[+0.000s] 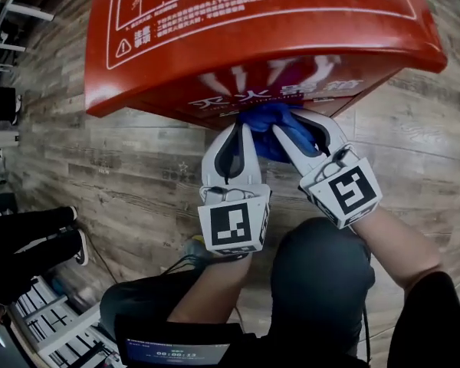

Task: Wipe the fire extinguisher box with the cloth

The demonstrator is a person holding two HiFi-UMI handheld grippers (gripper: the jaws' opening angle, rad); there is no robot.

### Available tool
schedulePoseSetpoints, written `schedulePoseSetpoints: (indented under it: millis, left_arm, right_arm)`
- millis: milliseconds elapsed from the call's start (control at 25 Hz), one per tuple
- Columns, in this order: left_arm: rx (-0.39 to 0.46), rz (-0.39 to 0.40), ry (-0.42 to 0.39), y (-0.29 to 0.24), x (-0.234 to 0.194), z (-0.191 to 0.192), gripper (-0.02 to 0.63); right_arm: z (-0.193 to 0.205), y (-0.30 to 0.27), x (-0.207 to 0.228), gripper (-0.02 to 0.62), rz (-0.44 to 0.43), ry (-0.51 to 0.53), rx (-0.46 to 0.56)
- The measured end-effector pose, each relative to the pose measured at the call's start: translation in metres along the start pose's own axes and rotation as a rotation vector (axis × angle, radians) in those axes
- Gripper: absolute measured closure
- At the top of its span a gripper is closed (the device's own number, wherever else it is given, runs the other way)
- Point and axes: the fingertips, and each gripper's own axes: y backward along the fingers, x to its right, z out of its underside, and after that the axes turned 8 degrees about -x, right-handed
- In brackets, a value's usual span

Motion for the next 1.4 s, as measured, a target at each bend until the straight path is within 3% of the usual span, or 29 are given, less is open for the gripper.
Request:
schedulePoseSetpoints:
  millis: [360, 520, 800, 1000, 1240, 1400]
  left_arm:
    - [0.115, 0.124, -0.071, 0.018, 0.043, -0.093, 0.604]
    - [0.105, 0.181, -0.120, 0.018, 0.065, -0.100, 0.604]
    - [0.085, 0.243, -0.142, 0.011, 0.089, -0.099, 0.604]
    - [0.048, 0.232, -0.152, 0.021, 0.062, -0.097, 0.604]
    - [0.062, 0.180, -0.134, 0.035, 0.009, -0.103, 0.604]
    - [0.059, 0.184, -0.152, 0.056, -0.024, -0.111, 0.604]
  right_arm:
    - [-0.073, 0.063, 0.019, 0.483, 0.096, -0.042, 0.063]
    - [-0.087, 0.090, 0.035, 0.483, 0.153, -0.003, 0.132]
    - [-0.078, 0.118, 0.065, 0.483, 0.251, -0.040, 0.144]
    - [-0.084, 0.100, 0.047, 0.483, 0.214, -0.026, 0.133]
    - [-0.107, 0.058, -0.004, 0.483, 0.095, 0.032, 0.126]
    - [-0.142, 0.038, -0.038, 0.483, 0.042, 0.038, 0.196]
